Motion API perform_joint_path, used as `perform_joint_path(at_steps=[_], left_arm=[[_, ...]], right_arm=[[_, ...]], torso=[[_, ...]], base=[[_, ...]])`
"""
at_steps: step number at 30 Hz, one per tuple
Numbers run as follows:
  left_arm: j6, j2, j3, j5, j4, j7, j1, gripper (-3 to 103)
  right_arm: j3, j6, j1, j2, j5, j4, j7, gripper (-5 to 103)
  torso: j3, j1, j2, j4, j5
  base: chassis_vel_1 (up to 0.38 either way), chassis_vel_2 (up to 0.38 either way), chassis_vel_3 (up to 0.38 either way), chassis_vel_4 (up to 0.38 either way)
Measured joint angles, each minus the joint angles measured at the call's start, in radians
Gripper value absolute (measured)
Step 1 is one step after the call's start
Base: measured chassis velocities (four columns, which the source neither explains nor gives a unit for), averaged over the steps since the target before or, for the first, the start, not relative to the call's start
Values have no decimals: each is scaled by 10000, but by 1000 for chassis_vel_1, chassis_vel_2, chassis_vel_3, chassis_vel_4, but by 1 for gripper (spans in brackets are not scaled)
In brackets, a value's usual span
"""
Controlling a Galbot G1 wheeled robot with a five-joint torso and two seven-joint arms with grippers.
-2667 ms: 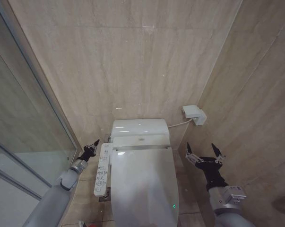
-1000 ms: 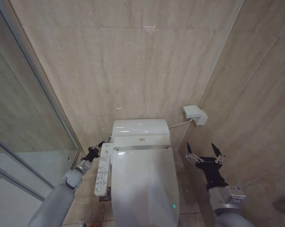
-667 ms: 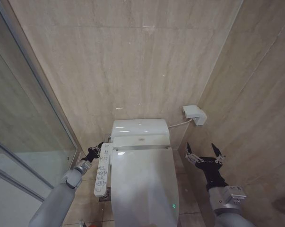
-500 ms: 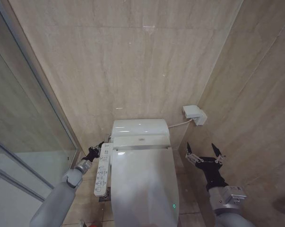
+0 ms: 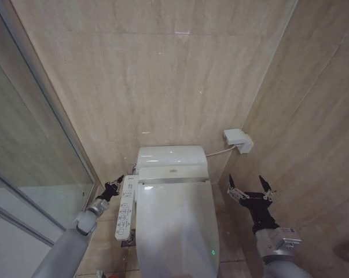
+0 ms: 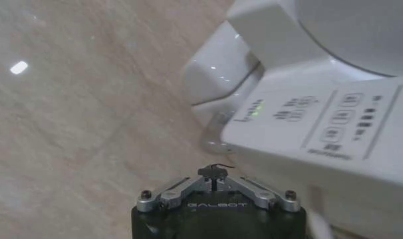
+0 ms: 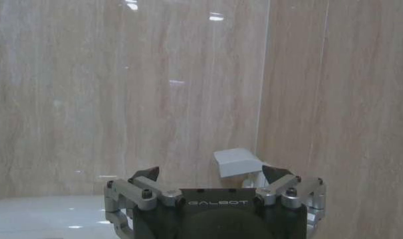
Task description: Open the toilet lid, clean the toilet bowl with a toilet brush, close the toilet lid, and flush.
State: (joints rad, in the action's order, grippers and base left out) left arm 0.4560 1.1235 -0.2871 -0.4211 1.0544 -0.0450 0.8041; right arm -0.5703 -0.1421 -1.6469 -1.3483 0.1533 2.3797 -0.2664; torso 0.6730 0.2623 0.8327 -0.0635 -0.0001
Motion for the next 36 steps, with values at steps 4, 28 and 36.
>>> perform_joint_path(at_steps=[4, 28, 36], left_arm=[[-30, -193, -60, -35, 200, -15, -4, 0], [29, -216, 441, -259, 91, -37, -303, 0], [30, -106, 656, -302, -12, -26, -416, 0]], right_arm=[[0, 0, 0, 0, 0, 0, 0, 100], [0, 0, 0, 0, 0, 0, 0, 100], [0, 0, 0, 0, 0, 0, 0, 100]], torso=[[0, 0, 0, -1, -1], [1, 0, 0, -1, 1], [1, 0, 0, 2, 4]], base=[[0, 0, 0, 0], [0, 0, 0, 0], [0, 0, 0, 0]])
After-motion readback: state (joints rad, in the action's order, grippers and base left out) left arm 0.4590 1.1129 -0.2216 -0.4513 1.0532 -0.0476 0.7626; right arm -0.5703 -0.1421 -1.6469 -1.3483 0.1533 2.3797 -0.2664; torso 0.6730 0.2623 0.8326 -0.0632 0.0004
